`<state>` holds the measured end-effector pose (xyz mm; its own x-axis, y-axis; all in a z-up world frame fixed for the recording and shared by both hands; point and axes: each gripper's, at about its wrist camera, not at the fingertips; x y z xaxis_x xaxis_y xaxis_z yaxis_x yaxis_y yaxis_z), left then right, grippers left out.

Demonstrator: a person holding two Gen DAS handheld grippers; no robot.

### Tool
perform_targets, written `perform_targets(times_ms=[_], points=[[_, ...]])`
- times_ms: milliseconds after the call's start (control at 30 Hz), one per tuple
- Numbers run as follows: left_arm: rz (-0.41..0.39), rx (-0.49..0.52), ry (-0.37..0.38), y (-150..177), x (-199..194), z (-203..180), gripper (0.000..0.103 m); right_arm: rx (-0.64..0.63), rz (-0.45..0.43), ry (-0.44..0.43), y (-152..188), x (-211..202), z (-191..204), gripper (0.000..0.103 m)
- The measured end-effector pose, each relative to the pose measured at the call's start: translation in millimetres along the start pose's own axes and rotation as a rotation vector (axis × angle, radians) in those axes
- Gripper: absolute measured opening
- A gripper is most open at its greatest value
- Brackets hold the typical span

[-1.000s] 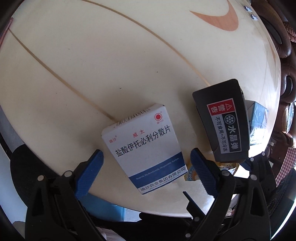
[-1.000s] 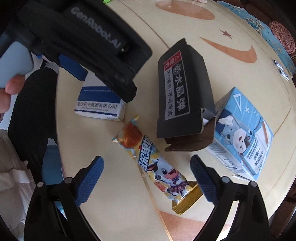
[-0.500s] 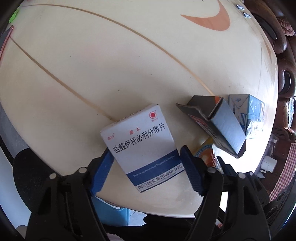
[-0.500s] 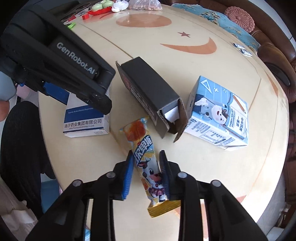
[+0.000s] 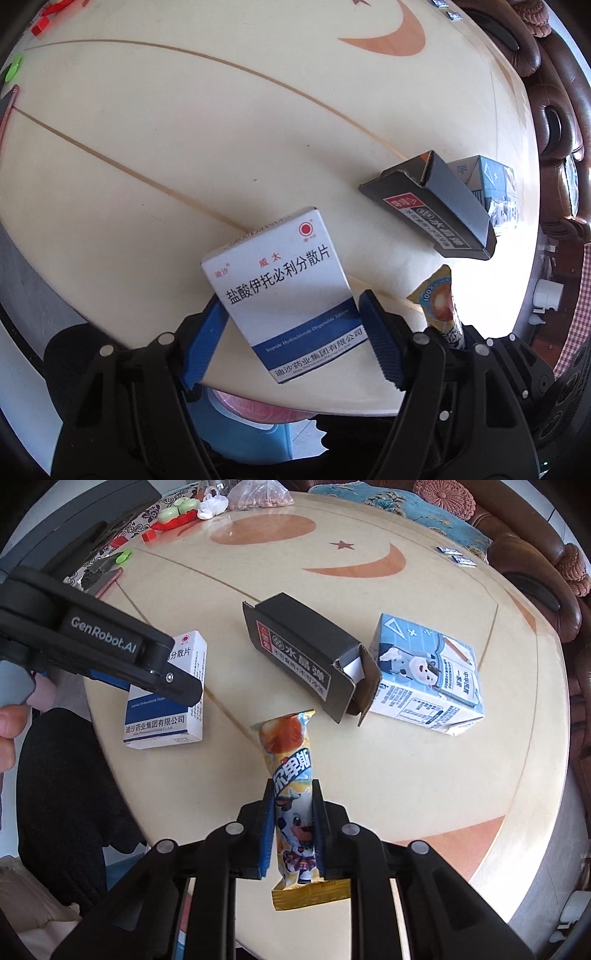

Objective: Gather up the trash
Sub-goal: 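Grasp the white-blue medicine box with the left tool while the right tool grasps the snack wrapper, then carry the medicine box and snack wrapper over the pink bin with both tools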

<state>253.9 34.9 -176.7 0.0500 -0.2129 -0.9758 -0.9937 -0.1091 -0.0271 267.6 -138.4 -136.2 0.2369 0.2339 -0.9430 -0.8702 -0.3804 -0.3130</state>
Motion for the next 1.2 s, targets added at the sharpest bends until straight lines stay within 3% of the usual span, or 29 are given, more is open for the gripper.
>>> perform_targets(times_ms=[367,500,833,1200], points=[[-0.127,0.190,-0.059,23.1,-49.4,-10.2,0.071,0.101,-0.054,0.022,-8.4,-47.1,-10.5,0.018],[-0.176,0.274,-0.076,14.5,-87.0,-27.7,0.071,0.108,-0.084,0.039,5.0,-71.9,3.6,0.018],[-0.281,0.424,-0.112,57.2,-137.6,-24.7,0.071,0.148,-0.160,0.062,46.2,-131.6,34.1,0.018],[-0.339,0.559,-0.128,120.2,-135.0,-29.5,0.071,0.182,-0.212,0.051,100.0,-161.4,64.6,0.018]])
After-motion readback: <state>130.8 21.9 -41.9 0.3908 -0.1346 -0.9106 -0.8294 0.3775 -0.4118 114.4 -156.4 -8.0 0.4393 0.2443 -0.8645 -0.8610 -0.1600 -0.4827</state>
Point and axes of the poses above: each gripper's, at about its wrist camera, not at the fingertips, and x roughly the way its jaws point, z to its left, y to its underside, and after that the axes turned 14 degrees about x, right-handed
